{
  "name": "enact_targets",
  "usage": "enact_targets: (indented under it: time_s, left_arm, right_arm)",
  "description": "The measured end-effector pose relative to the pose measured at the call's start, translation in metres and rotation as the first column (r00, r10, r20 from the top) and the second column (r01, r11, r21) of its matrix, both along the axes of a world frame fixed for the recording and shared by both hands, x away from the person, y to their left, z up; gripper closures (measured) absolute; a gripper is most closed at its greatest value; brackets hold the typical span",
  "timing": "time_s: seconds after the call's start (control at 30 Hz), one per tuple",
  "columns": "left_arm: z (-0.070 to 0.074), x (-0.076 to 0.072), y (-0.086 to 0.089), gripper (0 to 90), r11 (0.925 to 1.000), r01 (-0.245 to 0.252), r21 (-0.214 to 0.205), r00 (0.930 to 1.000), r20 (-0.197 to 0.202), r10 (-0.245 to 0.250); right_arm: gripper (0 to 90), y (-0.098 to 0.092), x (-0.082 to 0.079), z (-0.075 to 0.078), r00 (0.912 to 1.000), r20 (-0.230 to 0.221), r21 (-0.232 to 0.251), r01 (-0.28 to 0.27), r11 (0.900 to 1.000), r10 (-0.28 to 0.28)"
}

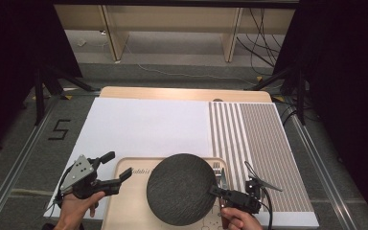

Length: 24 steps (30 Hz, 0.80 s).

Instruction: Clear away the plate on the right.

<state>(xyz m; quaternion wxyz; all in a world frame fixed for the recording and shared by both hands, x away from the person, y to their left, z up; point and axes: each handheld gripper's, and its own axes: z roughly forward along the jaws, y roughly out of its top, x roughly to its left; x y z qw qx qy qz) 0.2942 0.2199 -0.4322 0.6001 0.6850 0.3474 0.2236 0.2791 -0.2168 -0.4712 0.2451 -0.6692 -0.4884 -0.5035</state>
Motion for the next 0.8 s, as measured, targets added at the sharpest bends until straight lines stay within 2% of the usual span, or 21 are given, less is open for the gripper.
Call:
enact_targets:
  time_s: [0.03, 0.1, 0.13, 0.27, 0.67, 0.8]
  left_arm:
    - [0.0, 0.0, 0.0, 16.6, 1.0, -0.003, 0.0, 1.0, -0.003, 0.003]
    - [0.001, -0.001, 0.0, 16.6, 1.0, -0.006, 0.006, 1.0, -0.007, 0.006]
    - [0.001, -0.001, 0.0, 16.6, 1.0, -0.006, 0.005, 1.0, -0.007, 0.006]
    - [0.001, -0.001, 0.0, 16.6, 1.0, -0.006, 0.007, 1.0, -0.006, 0.006]
    - [0.001, -0.001, 0.0, 16.6, 1.0, -0.004, 0.007, 1.0, -0.007, 0.004]
    - [0.001, -0.001, 0.0, 16.6, 1.0, -0.004, 0.007, 1.0, -0.007, 0.004]
  right_arm:
    - [84.2, 0.001, 0.0, 0.0, 0.9998, -0.018, 0.0, -0.01, 1.0, 0.01]
    - [84.2, 0.005, 0.0, -0.002, 0.9996, -0.014, 0.002, -0.024, 0.9997, 0.024]
    - [84.1, 0.007, 0.0, -0.002, 0.9992, -0.029, -0.001, -0.029, 0.9996, 0.029]
    - [83.9, 0.014, 0.0, -0.003, 0.9987, -0.023, -0.019, -0.046, 0.9988, 0.046]
    - [83.1, 0.018, 0.004, -0.006, 0.9983, -0.027, -0.048, -0.053, 0.9974, 0.052]
    - [83.2, 0.021, 0.006, -0.007, 0.998, -0.043, -0.051, -0.049, 0.9975, 0.047]
